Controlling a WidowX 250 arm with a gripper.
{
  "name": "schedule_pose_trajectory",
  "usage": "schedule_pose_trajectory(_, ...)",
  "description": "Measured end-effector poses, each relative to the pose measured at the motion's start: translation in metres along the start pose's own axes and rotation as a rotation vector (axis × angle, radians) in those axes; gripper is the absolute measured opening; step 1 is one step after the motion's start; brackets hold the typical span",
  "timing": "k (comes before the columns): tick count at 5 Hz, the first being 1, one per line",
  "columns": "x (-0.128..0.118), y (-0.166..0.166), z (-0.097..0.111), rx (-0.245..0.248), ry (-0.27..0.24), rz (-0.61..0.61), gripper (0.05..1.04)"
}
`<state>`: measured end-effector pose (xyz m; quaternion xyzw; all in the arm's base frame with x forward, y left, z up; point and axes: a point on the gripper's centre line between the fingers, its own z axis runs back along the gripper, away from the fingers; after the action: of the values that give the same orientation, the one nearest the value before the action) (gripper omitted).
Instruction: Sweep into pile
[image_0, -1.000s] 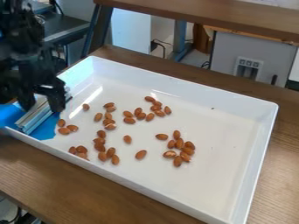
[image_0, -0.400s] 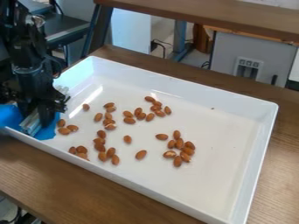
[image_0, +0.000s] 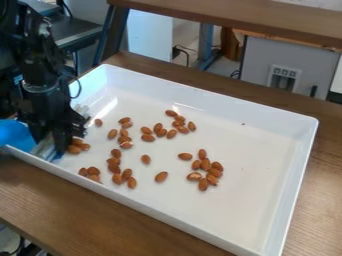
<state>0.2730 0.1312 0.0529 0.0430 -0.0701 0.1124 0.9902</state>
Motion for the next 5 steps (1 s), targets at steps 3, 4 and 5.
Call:
schedule_pose_trajectory(3,0.001,-0.066,0.000,0.016,-0.027,-0.010,0.381)
schedule_pose_trajectory(4,0.000,-0.087,0.001,0.006,-0.014,0.023,0.381)
schedule_pose_trajectory(5,0.001,-0.113,0.001,-0.038,0.021,0.088,0.381)
